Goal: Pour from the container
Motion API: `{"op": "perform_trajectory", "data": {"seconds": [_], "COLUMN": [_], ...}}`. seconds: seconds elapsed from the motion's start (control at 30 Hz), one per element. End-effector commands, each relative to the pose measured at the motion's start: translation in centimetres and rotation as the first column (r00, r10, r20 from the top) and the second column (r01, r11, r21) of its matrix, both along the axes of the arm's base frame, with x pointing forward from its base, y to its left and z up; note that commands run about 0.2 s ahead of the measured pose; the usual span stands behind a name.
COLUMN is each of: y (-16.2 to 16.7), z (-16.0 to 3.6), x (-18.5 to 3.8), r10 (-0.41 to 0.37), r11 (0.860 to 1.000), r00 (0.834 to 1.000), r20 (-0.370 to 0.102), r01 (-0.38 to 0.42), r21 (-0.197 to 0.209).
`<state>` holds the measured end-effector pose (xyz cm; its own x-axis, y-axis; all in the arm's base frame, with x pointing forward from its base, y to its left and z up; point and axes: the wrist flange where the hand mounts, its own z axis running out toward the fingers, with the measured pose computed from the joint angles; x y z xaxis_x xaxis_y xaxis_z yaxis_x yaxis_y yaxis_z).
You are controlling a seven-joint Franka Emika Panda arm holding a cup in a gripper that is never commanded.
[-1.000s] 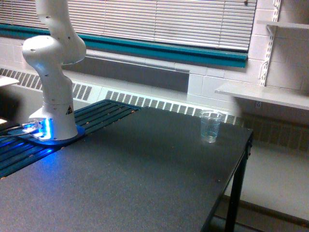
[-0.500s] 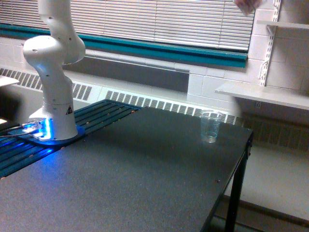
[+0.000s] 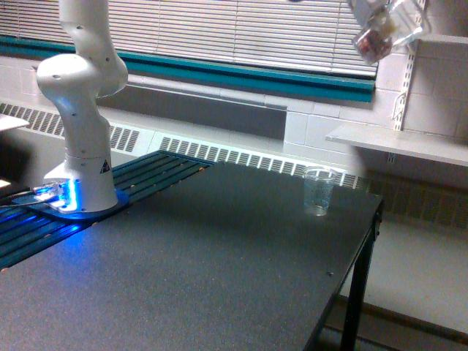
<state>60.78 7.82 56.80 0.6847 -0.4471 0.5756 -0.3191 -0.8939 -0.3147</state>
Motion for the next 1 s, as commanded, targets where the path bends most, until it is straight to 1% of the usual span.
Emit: {"op": "perform_trajectory", "data": {"seconds": [0.03, 0.2, 0.33, 0.5, 0.57, 0.7, 0.8, 0.93, 1.0], "y": [2.6, 4.5, 5.7, 7.5, 8.1, 9.2, 9.9, 10.7, 11.0], "z": [-0.6, -1.6, -2.9, -5.0, -5.8, -7.9, -10.1, -11.8, -12.5], "x": [-2.4, -4.9, -7.1, -9.5, -10.4, -12.0, -13.1, -13.5, -13.6], "r10": [-0.003, 0.020, 0.023, 0.047, 0.052, 0.066, 0.088, 0.110, 0.114], "r11": [1.000, 1.000, 1.000, 0.998, 0.998, 0.998, 0.996, 0.994, 0.993], "r00": [1.000, 1.000, 0.999, 0.993, 0.991, 0.984, 0.972, 0.960, 0.956], "r20": [0.011, -0.010, -0.047, -0.107, -0.121, -0.167, -0.217, -0.257, -0.271], "r01": [0.003, -0.020, -0.024, -0.051, -0.055, -0.068, -0.088, -0.111, -0.114], "r21": [0.011, 0.018, -0.020, -0.028, -0.017, -0.001, 0.010, 0.011, 0.018]}}
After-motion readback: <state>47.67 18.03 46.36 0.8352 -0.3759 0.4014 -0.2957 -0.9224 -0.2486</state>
